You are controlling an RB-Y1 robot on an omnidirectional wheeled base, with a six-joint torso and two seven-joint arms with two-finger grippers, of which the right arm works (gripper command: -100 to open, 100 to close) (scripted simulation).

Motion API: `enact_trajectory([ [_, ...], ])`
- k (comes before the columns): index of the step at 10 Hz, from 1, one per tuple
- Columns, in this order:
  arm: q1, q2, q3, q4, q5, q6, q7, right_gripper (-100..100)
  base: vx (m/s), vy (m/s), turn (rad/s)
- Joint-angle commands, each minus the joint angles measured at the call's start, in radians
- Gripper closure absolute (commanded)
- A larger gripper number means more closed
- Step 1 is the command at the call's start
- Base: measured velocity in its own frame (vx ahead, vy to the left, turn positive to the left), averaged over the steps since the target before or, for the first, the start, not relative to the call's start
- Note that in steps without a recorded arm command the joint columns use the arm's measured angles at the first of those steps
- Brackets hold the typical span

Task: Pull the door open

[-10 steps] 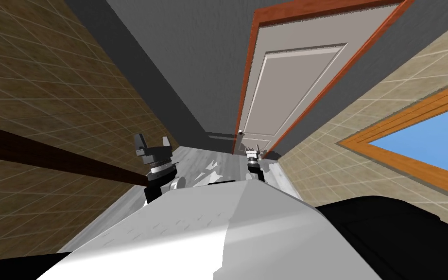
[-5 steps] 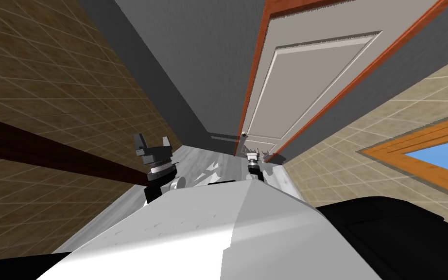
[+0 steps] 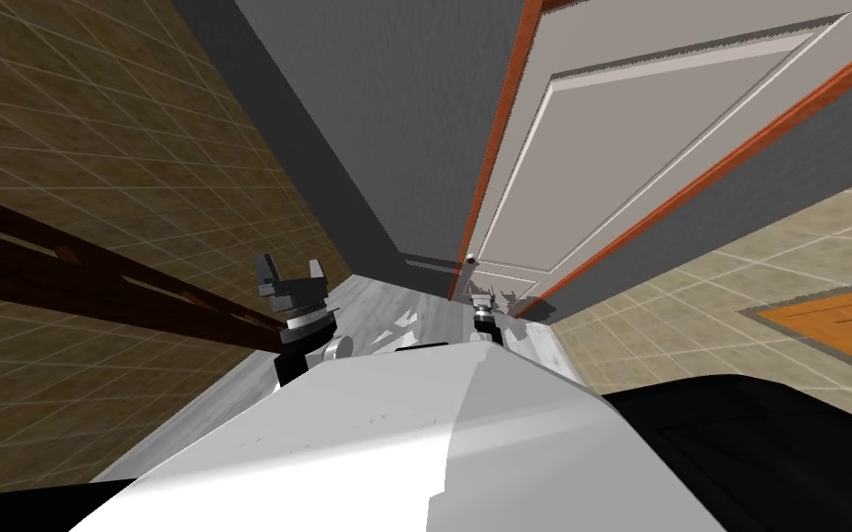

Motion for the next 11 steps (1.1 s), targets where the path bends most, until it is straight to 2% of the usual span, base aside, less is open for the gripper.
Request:
enact_trajectory([
  [1, -0.013, -0.009, 0.006, 0.049, -0.029, -0.017, -0.035, -100, 0.105, -0.033, 0.101],
  [11, -0.080, -0.072, 0.026, 0.300, -0.204, -0.094, -0.229, -100, 0.089, -0.037, 0.109],
])
